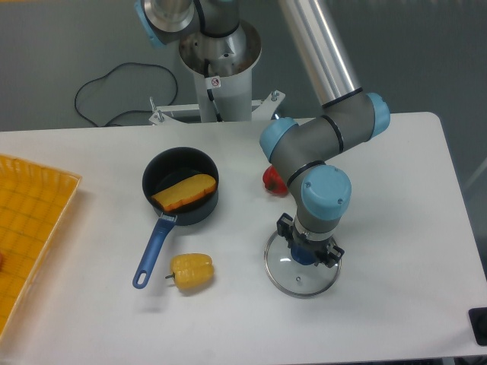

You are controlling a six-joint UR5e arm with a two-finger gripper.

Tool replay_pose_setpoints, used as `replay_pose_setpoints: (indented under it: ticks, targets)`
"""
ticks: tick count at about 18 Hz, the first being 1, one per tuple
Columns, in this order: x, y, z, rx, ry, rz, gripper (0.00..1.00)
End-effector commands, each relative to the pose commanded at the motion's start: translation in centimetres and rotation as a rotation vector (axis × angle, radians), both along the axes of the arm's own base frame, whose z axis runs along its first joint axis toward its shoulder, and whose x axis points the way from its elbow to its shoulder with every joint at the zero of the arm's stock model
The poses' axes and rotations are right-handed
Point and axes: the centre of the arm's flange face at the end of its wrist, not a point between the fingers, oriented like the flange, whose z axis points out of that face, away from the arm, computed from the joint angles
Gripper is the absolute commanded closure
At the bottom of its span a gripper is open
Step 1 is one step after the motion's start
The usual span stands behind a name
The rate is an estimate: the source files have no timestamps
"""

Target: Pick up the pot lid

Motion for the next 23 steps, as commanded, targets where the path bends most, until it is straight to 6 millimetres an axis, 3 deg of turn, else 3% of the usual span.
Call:
replay_pose_setpoints:
  ticks: [6, 10, 17, 23]
  targets:
    - [-0.2, -0.3, 1.1, -0.032, 0.023, -0.002, 0.69]
    - [0.4, -0.5, 3.5, -0.031, 0.014, 0.001, 0.69]
    - [3.2, 0.5, 7.3, -0.010, -0.027, -0.021, 0.69]
    - [5.6, 1.4, 9.2, 0.008, -0.061, -0.029, 0.69]
